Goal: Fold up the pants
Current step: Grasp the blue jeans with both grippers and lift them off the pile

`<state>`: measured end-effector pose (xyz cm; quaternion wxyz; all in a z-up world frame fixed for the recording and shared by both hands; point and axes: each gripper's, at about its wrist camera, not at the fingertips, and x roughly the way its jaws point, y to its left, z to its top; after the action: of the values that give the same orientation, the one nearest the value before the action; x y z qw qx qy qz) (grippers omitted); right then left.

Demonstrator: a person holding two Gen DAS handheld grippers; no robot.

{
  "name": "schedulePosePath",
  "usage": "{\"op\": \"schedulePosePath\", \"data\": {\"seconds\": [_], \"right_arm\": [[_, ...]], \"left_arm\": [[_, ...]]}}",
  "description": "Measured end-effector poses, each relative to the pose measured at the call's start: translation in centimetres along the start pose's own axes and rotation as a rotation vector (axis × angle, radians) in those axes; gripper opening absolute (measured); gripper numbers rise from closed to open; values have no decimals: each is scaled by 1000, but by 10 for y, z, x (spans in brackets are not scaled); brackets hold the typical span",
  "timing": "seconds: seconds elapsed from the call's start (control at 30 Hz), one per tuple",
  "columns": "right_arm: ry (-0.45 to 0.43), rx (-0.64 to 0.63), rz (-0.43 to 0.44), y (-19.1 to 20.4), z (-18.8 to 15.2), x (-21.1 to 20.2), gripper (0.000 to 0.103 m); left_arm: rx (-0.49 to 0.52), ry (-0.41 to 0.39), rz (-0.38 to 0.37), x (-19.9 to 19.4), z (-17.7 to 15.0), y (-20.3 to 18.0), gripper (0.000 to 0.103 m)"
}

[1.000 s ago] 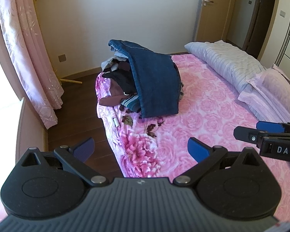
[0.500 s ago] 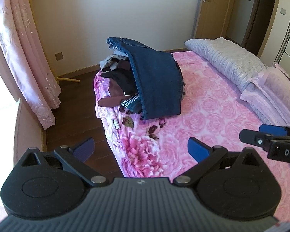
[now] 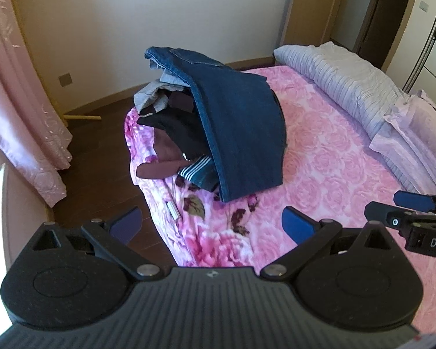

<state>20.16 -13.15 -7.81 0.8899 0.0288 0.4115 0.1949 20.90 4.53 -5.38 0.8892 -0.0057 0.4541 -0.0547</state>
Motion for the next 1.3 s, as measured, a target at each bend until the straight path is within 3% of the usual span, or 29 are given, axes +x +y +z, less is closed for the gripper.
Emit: {"op": "schedulePosePath", "data": {"seconds": [0.27,0.63,0.87,1.17,1.23,1.27,1.3], "right_arm": [[-1,-10,-28,23,60,79,70],[31,-152,-63,68,127,208,52],[57,-270,-62,90,146,277,45],[73,-412,-89,116,159,344,39],[67,-458,-116,120,160,358,28],[64,-472,-127,120,161,360,3],[57,-445,-116,115,165,360,3]], "left_arm": [[38,33,-29,65,76,48,101],[45,89,-8,155,153,107,96],[25,142,1,212,182,134,94],[10,166,20,256,205,156,93],[5,166,23,261,209,158,93],[4,165,24,263,211,160,93],[4,163,25,264,214,160,92]]}}
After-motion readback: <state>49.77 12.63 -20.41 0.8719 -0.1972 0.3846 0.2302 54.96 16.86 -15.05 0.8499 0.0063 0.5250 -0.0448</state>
